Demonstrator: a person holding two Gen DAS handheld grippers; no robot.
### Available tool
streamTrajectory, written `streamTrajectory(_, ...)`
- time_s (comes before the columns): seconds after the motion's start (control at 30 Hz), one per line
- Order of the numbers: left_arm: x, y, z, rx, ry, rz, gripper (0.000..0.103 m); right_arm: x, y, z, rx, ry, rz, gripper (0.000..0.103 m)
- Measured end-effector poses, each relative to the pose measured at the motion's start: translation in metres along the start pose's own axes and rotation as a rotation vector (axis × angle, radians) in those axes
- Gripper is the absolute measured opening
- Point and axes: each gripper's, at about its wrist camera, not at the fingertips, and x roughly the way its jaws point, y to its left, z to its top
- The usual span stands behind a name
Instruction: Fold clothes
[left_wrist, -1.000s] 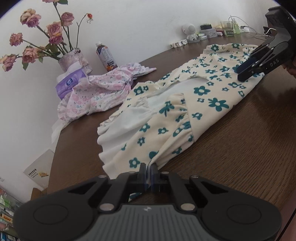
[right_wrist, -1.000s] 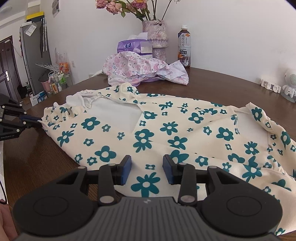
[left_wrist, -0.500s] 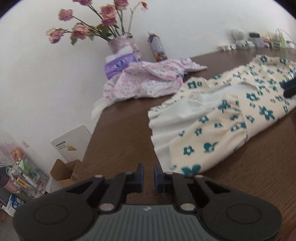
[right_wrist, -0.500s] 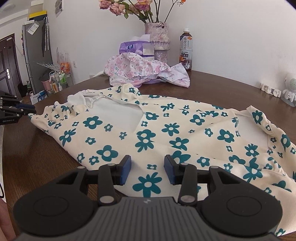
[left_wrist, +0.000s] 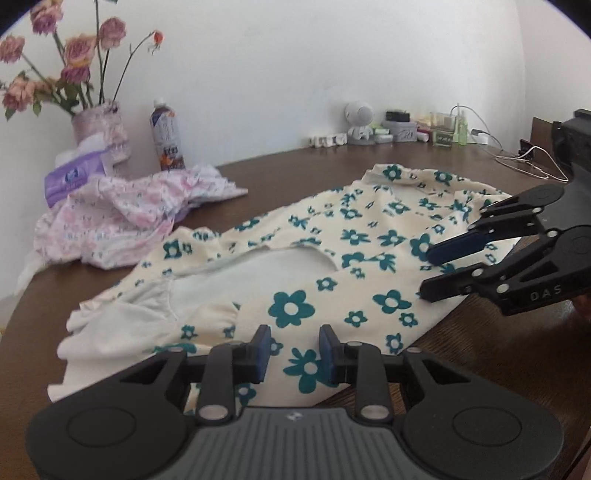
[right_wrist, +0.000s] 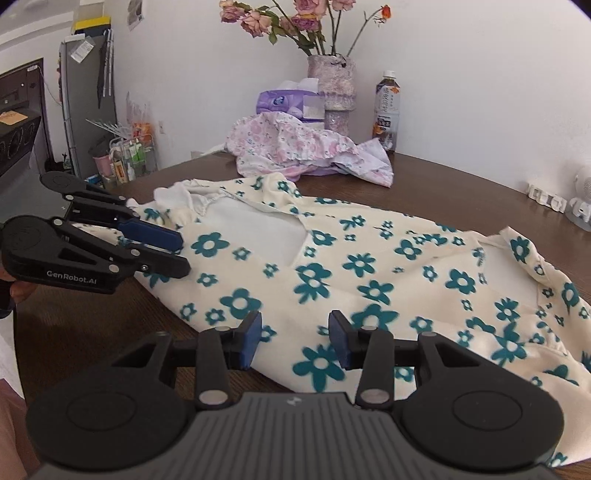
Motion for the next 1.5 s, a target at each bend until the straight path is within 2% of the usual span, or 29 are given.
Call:
streamTrajectory(0.1, -0.003, 0.009, -0.005, -0.045, 0.0, -0.02, 0.028, -0.012, -0.019, -0.006, 0.029, -0.001, -0.007, 0.04)
streamTrajectory(0.2, -0.006, 0.003, 0.007, -0.022, -0.03, -0.022, 0.028, -0.037, -0.039, -0.009, 0.056, -0.049, -0.011, 0.041)
streamTrajectory(0.27, -0.006, -0.007, 0.02, 0.011, -0.053, -0.051, 0.033, -0.057, -0.055, -0.01, 0.028, -0.062, -0.094, 0.041)
streamTrajectory(0.4, 0.002, -0.032, 0.05, 0.091, -0.079, -0.124, 0.036, -0.085, -0.098, -0.016, -0.016, -0.007, -0.261, 0.04)
streamTrajectory(0.47, 0.012, -0.054, 0.069, 0.143, -0.085, -0.184, 0.036, -0.096, -0.115, -0.018, -0.036, 0.011, -0.287, 0.04)
streamTrajectory(0.5, 0.018, -0.066, 0.079, 0.169, -0.087, -0.215, 0.036, -0.099, -0.123, -0.019, -0.039, 0.015, -0.286, 0.037)
streamTrajectory(0.67, 0.053, -0.127, 0.117, 0.306, -0.081, -0.337, 0.035, -0.105, -0.149, -0.02, -0.052, 0.046, -0.219, 0.022)
streamTrajectory(0.77, 0.076, -0.152, 0.131, 0.356, -0.053, -0.362, 0.035, -0.108, -0.162, -0.022, -0.043, 0.042, -0.14, 0.02)
streamTrajectory(0.93, 0.116, -0.166, 0.147, 0.39, 0.029, -0.423, 0.036, -0.107, -0.172, -0.024, -0.106, 0.069, -0.001, 0.02)
streamTrajectory(1.07, 0.143, -0.171, 0.151, 0.422, 0.103, -0.5, 0.043, -0.099, -0.181, -0.024, -0.149, 0.108, 0.093, 0.022)
streamTrajectory(1.17, 0.156, -0.172, 0.151, 0.437, 0.137, -0.546, 0.043, -0.093, -0.19, -0.025, -0.144, 0.129, 0.136, 0.021)
streamTrajectory(1.2, 0.159, -0.17, 0.151, 0.433, 0.144, -0.562, 0.042, -0.091, -0.196, -0.025, -0.107, 0.13, 0.152, 0.018)
streamTrajectory(1.23, 0.162, -0.168, 0.152, 0.425, 0.156, -0.582, 0.04, -0.09, -0.203, -0.025, -0.07, 0.131, 0.167, 0.016)
streamTrajectory(1.27, 0.165, -0.164, 0.155, 0.407, 0.169, -0.606, 0.025, -0.088, -0.209, -0.025, -0.033, 0.132, 0.182, 0.011)
streamTrajectory(1.33, 0.17, -0.157, 0.159, 0.369, 0.197, -0.653, 0.007, -0.085, -0.222, -0.025, 0.041, 0.133, 0.213, 0.008)
streamTrajectory(1.5, 0.187, -0.134, 0.166, 0.222, 0.239, -0.693, 0.007, -0.072, -0.249, -0.033, 0.204, 0.14, 0.259, 0.007)
